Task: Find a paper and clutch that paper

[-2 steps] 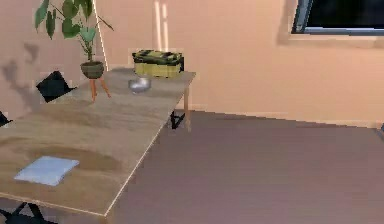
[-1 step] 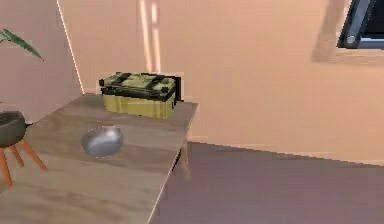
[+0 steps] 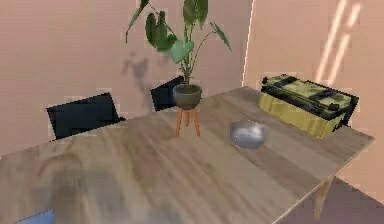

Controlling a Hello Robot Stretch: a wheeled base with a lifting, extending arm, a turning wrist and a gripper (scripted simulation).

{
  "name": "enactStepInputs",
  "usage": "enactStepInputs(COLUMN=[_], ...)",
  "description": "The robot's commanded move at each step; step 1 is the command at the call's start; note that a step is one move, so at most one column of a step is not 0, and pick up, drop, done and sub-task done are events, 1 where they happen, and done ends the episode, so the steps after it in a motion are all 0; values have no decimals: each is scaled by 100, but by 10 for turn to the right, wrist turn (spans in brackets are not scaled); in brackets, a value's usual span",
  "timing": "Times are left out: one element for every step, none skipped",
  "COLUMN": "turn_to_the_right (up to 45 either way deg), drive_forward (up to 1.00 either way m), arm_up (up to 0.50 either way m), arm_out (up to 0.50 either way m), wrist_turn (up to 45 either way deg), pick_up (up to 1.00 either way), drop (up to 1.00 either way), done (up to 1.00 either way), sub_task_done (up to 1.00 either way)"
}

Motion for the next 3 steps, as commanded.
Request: enactStepInputs(turn_to_the_right=[-450, -450, -390], drive_forward=[0, 0, 0], arm_up=[0, 0, 0], arm_out=[0, 0, 0], wrist_turn=[0, 0, 0], pick_up=[0, 0, 0], drop=[0, 0, 0], done=[0, 0, 0], sub_task_done=[0, 0, 0])
